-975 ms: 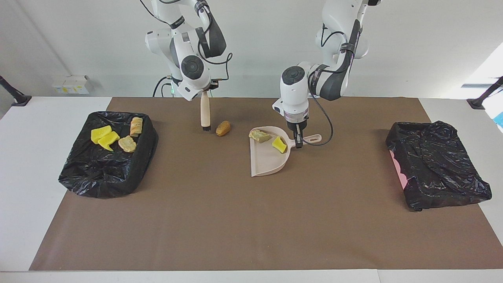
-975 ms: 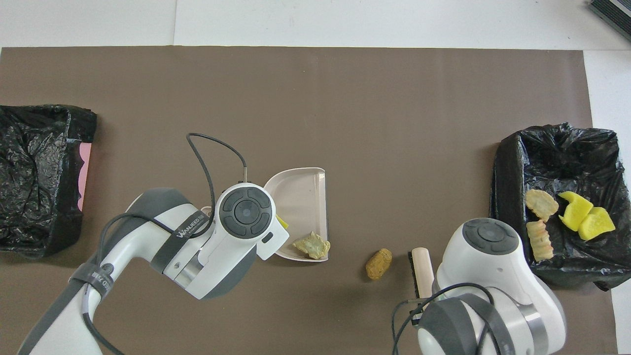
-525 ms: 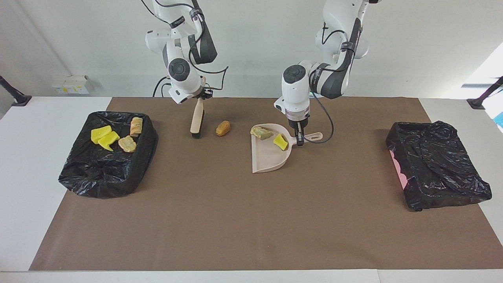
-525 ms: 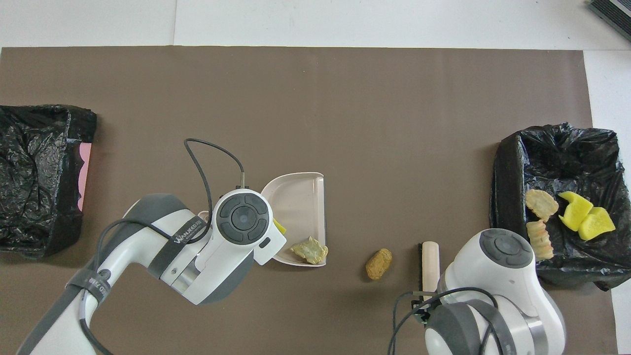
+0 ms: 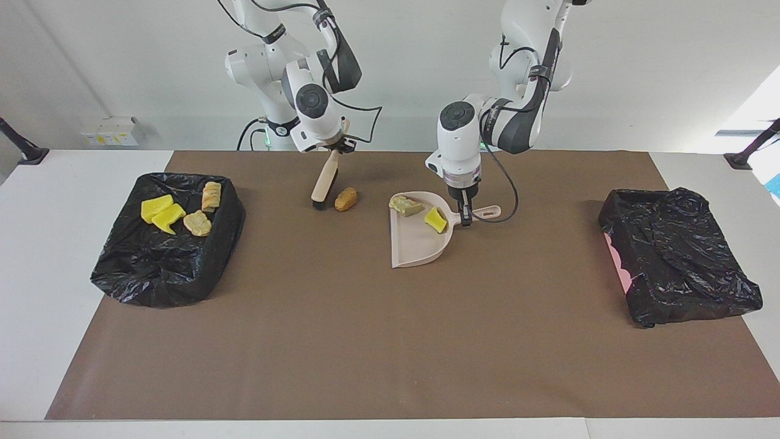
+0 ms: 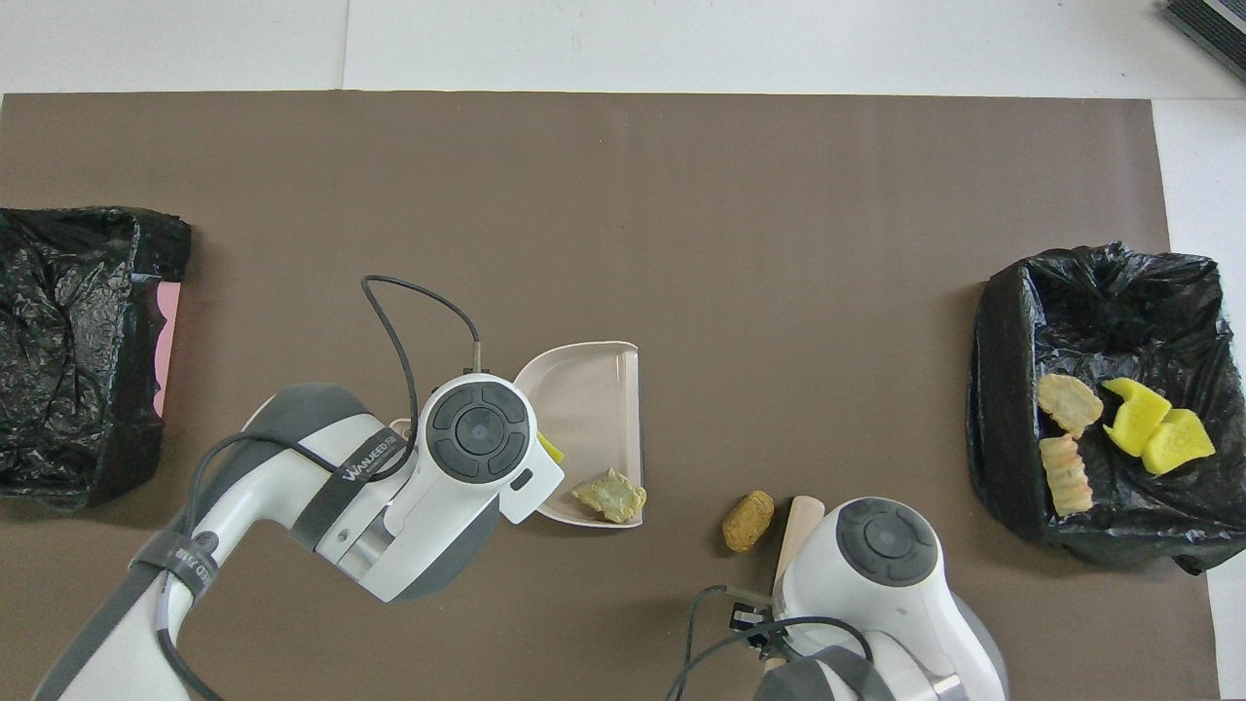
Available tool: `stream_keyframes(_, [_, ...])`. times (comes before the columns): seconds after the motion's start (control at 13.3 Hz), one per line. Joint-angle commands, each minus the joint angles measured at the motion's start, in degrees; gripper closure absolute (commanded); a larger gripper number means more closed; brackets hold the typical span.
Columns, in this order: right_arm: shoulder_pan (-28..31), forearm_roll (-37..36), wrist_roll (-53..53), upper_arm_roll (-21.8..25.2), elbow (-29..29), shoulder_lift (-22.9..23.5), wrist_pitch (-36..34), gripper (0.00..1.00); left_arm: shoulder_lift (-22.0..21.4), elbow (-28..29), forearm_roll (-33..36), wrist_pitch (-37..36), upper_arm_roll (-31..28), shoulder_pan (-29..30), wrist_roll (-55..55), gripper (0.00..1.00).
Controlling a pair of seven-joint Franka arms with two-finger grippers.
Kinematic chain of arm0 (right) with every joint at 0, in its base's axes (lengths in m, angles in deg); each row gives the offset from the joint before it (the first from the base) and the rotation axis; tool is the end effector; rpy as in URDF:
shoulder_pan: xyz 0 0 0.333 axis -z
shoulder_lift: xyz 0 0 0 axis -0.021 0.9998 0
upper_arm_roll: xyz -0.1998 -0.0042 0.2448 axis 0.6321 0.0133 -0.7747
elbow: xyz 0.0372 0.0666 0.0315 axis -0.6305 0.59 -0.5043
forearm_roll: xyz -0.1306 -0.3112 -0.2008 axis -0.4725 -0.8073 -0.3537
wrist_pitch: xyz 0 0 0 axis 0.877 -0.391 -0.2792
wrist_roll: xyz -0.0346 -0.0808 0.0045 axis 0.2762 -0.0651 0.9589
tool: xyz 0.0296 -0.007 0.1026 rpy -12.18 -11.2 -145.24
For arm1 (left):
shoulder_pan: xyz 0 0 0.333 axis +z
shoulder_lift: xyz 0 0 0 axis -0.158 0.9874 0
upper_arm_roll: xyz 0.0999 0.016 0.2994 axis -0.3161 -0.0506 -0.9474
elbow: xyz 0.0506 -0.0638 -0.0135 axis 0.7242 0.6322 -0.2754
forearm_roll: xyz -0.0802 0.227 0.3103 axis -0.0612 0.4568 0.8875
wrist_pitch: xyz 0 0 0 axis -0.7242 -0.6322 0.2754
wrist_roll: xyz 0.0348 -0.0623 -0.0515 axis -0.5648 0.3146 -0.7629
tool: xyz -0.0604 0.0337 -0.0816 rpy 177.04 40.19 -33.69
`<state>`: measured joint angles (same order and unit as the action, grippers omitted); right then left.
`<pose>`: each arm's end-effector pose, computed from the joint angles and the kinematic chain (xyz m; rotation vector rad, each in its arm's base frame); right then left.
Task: Sweep and dump trash in bin
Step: 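Sweep the nugget into the dustpan with the right gripper's brush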
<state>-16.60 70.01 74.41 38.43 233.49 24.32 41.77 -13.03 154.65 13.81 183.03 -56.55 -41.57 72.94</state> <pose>0.3129 0.2253 0.3378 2.9607 -0.5354 -0.7238 0.4517 -0.3069 0.3553 -2.0084 2.1736 0.1656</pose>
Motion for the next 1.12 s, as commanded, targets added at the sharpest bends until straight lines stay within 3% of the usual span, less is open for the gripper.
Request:
stream_keyframes(0.0, [-1.4,3.9,3.1,0.0,-5.4,6.9,2.4,1.0,-2.3,3.0,0.9,1.0,0.1,0.4,-2.2,1.0])
stream_keyframes(0.3, [-6.0,3.7,5.9,-0.1,-22.5,21.9,1.9,1.0,-2.3,3.0,0.9,1.0,0.1,0.4,-2.2,1.0])
stream_keyframes(0.53, [-8.5,6.8,5.5,-0.2,-35.3,31.7,5.2,1.0,-2.3,3.0,0.6,1.0,0.1,0.5,-2.3,1.0])
stream_keyframes(0.75, [-8.9,7.6,-2.1,-0.1,-37.3,32.4,5.3,1.0,-2.3,3.0,0.5,1.0,0.1,0.6,-2.4,1.0])
stream_keyframes(1.05, [-4.5,2.5,-11.7,0.0,-36.7,27.2,-8.0,1.0,-2.2,3.0,-0.3,1.0,0.1,0.8,-2.4,1.0])
